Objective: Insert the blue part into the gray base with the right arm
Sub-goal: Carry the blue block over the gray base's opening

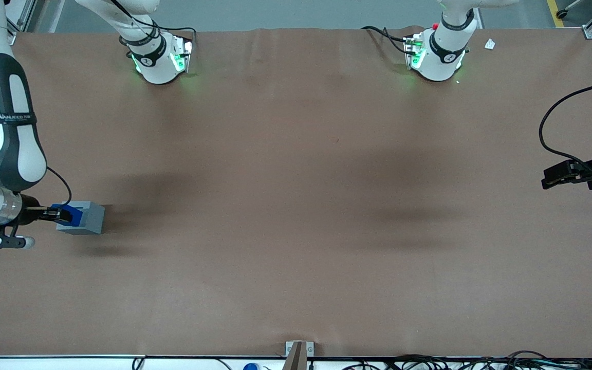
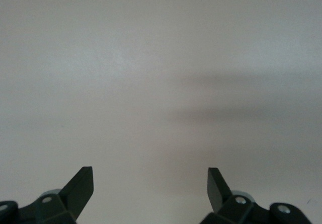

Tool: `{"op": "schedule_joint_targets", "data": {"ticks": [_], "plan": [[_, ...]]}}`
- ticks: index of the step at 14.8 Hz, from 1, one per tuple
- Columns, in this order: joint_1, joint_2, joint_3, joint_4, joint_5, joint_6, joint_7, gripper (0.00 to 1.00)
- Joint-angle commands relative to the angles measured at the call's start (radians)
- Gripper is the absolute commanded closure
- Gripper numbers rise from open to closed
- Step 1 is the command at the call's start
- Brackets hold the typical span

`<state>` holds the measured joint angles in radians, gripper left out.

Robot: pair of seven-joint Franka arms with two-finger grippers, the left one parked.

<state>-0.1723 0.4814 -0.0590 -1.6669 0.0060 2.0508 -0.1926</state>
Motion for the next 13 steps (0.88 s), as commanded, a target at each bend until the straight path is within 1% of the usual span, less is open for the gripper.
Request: {"op": "schedule_joint_targets", "data": {"ticks": [1,6,13], "plan": [[-0.024,0.006,0.011,0.015,-0.003,-0.012,-0.045,1.00],[-0.041,0.008,0.011,0.009,-0.003,-0.011,-0.044,1.00],[-0.041,0.023,0.011,0.007,-0.003,0.000,-0.044,1.00]]}}
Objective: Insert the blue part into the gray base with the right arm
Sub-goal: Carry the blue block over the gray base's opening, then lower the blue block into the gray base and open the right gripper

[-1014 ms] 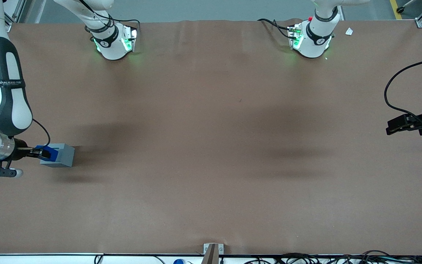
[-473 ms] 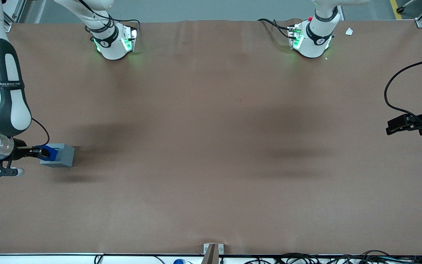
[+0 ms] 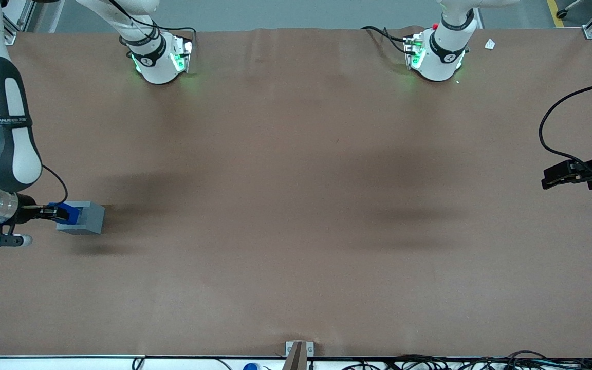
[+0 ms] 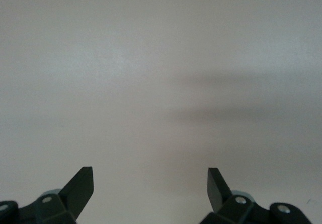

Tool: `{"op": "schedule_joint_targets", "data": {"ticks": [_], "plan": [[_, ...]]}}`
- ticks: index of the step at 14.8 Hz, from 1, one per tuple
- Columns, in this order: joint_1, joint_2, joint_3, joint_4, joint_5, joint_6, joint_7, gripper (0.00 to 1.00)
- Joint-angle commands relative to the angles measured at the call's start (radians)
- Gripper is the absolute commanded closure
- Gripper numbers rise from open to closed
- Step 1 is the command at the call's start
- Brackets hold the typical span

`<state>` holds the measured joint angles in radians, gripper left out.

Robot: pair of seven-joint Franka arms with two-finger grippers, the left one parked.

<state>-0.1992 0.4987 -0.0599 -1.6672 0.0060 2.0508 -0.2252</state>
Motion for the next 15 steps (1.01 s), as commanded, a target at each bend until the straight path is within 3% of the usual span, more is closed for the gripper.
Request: {"op": "schedule_joint_targets", "data": {"ticks": [1,15], "plan": [[-0.014,0.011,0.012,0.007,-0.003,0.000,-0.011,1.00],[-0.016,0.021,0.012,0.007,-0.004,0.003,-0.013,0.99]]}}
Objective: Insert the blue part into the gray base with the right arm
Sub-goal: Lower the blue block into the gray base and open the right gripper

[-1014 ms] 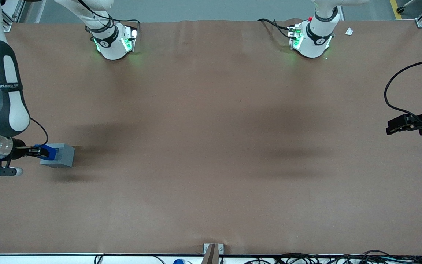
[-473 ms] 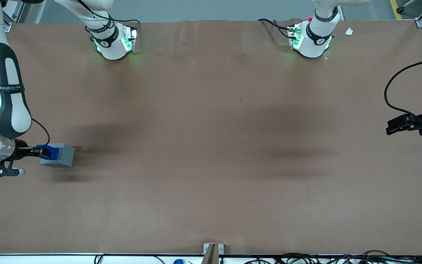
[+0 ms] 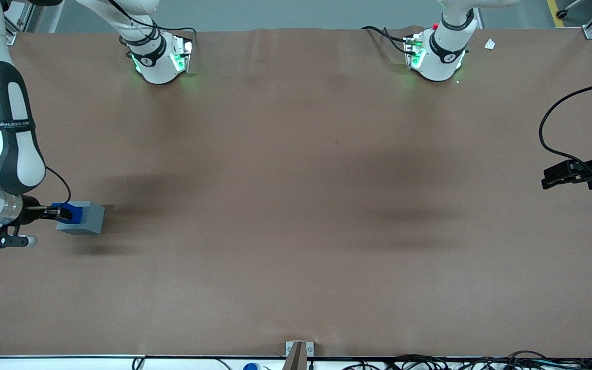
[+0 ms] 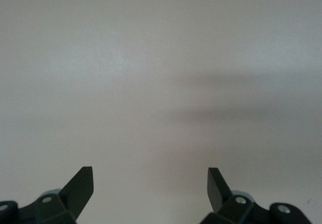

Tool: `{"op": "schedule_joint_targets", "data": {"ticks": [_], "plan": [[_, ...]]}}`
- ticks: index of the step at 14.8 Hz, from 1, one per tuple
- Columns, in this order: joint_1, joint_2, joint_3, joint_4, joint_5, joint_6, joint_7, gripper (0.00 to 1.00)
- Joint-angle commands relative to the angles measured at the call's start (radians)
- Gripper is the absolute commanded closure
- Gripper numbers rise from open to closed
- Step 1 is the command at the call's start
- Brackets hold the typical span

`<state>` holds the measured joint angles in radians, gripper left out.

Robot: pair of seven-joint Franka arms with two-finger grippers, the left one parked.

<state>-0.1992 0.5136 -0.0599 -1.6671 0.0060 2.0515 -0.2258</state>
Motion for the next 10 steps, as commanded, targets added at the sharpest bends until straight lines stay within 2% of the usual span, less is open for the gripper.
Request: {"op": "schedule_joint_targets", "data": {"ticks": [1,10], "plan": [[-0.016,0.006,0.012,0.007,-0.004,0.003,-0.012,0.99],[-0.025,0.013,0.012,0.006,-0.004,-0.007,-0.007,0.99]]}}
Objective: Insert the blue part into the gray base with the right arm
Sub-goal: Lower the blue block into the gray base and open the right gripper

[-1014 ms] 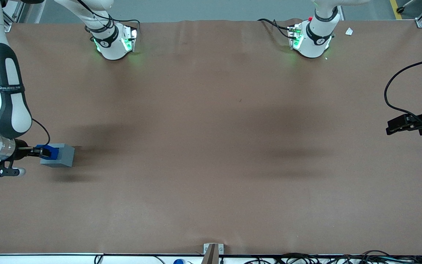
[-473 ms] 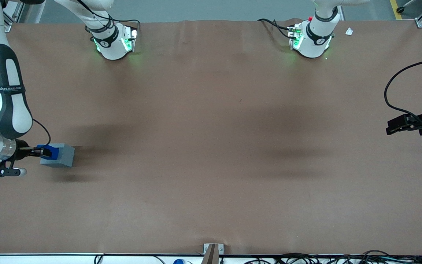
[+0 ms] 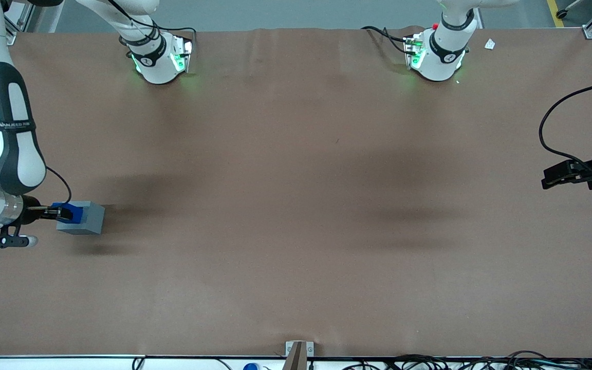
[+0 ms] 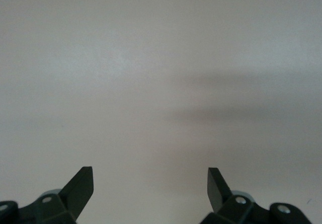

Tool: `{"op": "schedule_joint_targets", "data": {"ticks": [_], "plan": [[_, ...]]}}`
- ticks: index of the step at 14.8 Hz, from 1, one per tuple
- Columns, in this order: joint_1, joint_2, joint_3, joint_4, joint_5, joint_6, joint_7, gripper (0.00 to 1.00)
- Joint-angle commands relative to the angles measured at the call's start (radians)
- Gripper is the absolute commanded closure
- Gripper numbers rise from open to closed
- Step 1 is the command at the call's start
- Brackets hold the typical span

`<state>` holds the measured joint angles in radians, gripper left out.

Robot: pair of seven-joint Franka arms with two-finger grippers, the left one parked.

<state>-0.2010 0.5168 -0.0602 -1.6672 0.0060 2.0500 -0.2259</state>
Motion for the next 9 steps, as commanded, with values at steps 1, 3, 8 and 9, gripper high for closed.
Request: {"op": "schedule_joint_targets", "data": {"ticks": [1,3,8,9], "plan": [[-0.023,0.009,0.013,0.006,-0.004,-0.005,-0.007,0.99],[-0.023,0.009,0.013,0.006,-0.004,-0.008,-0.003,0.99],[-0.023,0.014,0.013,0.006,-0.004,-0.008,0.000,0.99],[-0.021,0.017,0.013,0.006,-0.004,-0.007,0.000,0.99]]}}
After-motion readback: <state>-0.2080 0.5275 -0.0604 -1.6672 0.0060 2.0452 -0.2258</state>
